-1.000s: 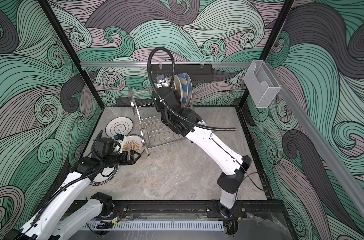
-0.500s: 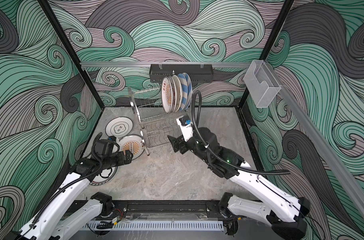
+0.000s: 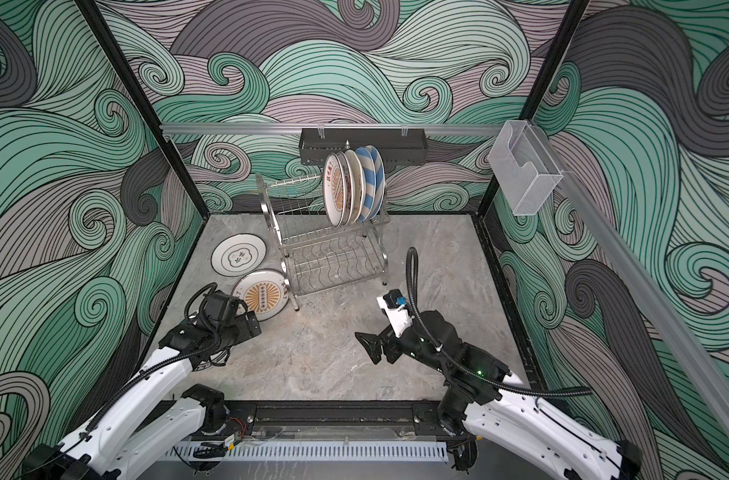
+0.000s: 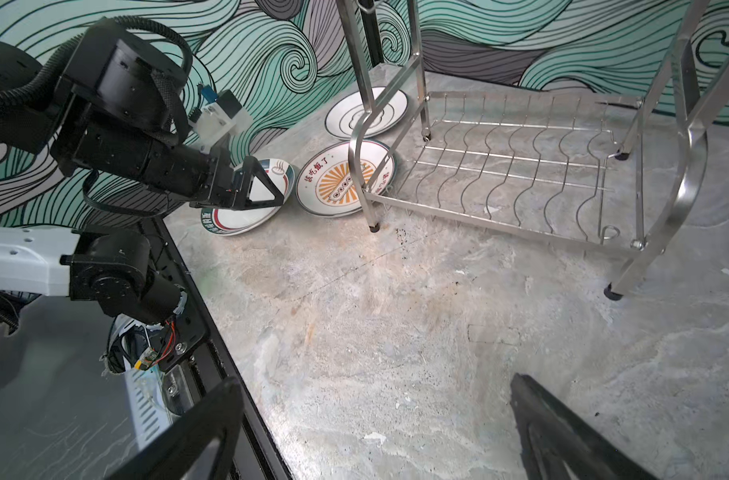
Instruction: Load the plates into the dish rack
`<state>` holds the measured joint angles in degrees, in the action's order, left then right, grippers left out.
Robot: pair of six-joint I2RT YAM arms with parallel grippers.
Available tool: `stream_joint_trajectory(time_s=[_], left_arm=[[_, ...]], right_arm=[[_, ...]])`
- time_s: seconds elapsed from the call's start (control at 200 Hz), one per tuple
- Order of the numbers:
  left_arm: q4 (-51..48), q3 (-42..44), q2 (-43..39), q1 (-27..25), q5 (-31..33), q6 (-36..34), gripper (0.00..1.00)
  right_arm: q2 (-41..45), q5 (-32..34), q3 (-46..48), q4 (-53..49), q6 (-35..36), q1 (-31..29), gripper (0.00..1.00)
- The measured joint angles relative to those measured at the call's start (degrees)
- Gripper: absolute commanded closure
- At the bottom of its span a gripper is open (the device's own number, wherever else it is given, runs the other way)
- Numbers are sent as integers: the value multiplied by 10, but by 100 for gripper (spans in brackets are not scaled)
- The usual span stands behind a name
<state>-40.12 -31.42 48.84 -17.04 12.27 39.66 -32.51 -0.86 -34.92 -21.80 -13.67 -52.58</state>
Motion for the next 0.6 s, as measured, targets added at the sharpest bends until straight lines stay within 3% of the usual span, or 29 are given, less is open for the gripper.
stream_joint_trajectory(time_s=[0.25, 0.6], left_arm=[[20, 32, 38, 0, 32, 16, 1], [66, 66, 35, 0, 8, 13, 2]], right_arm=[[-2, -2, 34, 14, -12, 0, 0], [-26, -7, 38, 32, -17, 0, 0]])
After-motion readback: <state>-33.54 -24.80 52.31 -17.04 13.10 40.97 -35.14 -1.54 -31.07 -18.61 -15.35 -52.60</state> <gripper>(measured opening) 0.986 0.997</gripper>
